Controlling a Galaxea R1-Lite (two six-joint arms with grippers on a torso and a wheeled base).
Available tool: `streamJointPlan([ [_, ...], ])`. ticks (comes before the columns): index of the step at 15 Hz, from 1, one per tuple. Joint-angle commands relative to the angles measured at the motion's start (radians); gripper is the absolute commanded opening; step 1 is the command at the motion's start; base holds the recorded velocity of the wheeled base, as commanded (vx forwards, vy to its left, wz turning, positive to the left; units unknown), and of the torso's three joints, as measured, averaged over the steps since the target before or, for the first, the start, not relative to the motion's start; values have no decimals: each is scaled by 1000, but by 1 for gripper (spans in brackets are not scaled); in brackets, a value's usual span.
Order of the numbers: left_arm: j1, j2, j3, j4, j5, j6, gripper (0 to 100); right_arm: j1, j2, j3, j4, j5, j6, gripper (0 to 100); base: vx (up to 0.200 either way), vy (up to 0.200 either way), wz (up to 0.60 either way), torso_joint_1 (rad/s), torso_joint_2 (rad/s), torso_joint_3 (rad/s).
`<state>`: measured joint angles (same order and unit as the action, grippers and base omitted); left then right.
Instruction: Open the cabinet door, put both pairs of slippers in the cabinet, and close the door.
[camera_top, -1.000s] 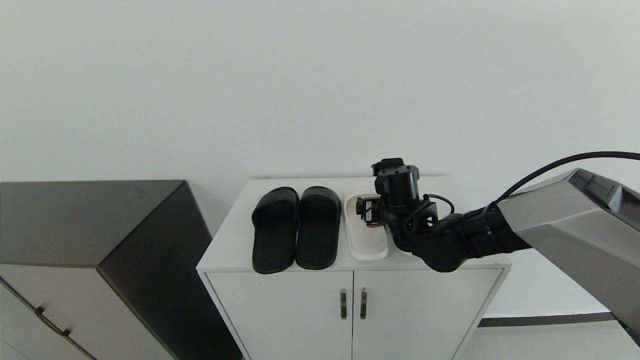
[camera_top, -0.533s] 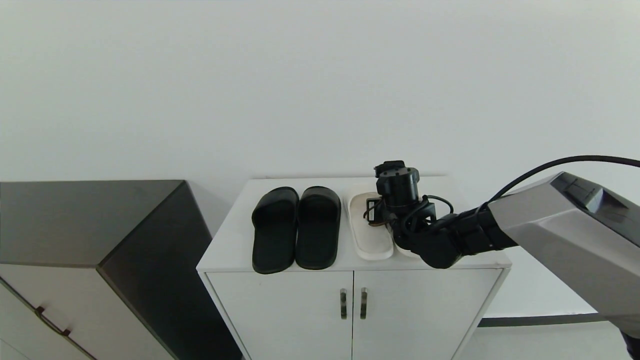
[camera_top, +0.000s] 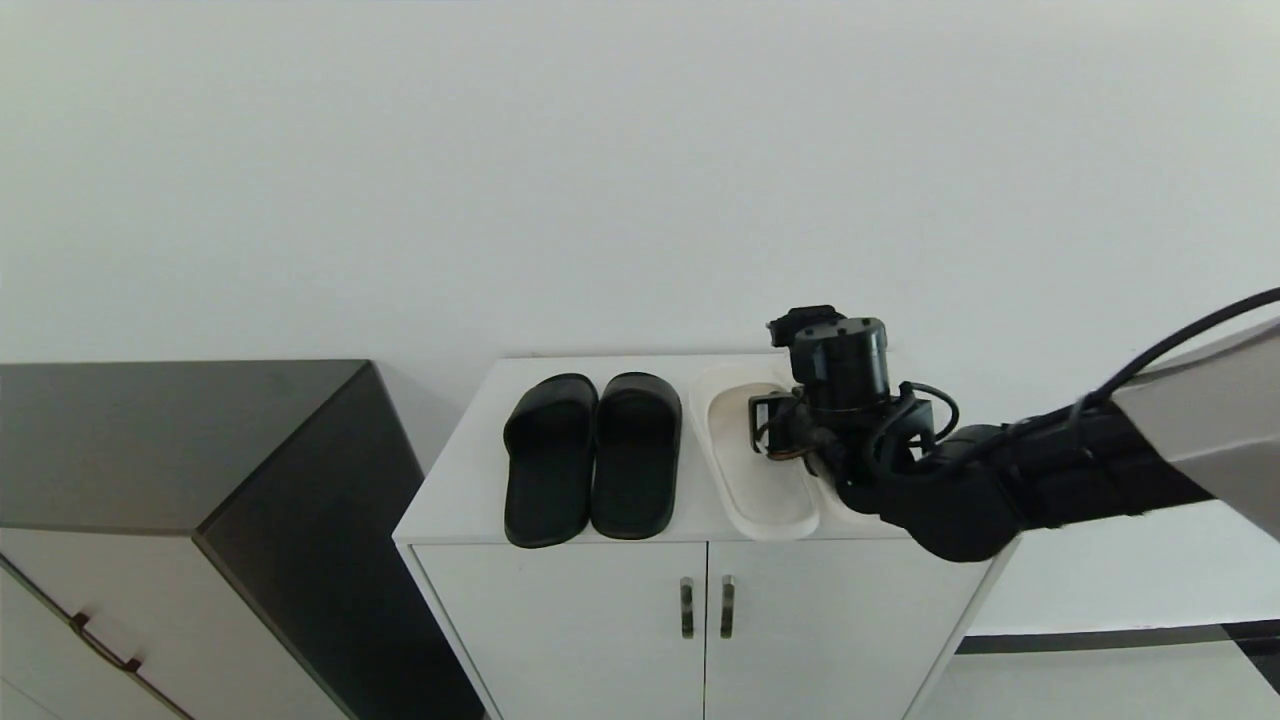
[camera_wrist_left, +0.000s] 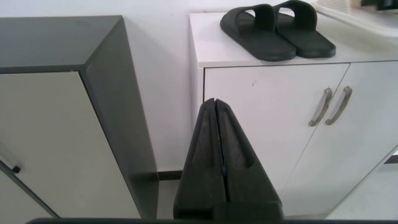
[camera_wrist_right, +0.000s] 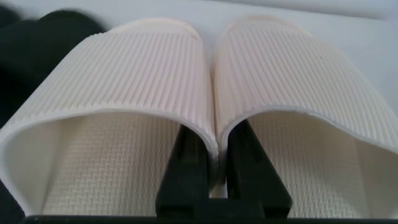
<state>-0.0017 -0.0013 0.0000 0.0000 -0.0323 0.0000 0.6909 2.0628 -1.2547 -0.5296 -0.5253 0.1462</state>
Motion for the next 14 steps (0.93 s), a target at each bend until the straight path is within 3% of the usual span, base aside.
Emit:
streamJointPlan([
  [1, 0, 1, 0, 0, 0, 0, 0, 101, -256, 248, -10, 88, 1, 0, 0, 0, 0, 0, 0, 0],
  [3, 0, 1, 0, -2, 0, 0, 0, 156, -414, 436, -23, 220, 1, 0, 0, 0, 0, 0, 0, 0],
  [5, 0, 1, 0, 0, 0, 0, 0, 184, -506, 517, -23, 304, 4, 0, 0, 0, 0, 0, 0, 0],
  [9, 0, 1, 0, 0, 0, -2, 0, 185, -572, 601, -23, 367, 0, 0, 0, 0, 0, 0, 0, 0],
  [14, 0, 1, 0, -2, 0, -2, 0, 185, -556, 613, -21, 378, 0, 0, -200, 0, 0, 4, 0, 1],
])
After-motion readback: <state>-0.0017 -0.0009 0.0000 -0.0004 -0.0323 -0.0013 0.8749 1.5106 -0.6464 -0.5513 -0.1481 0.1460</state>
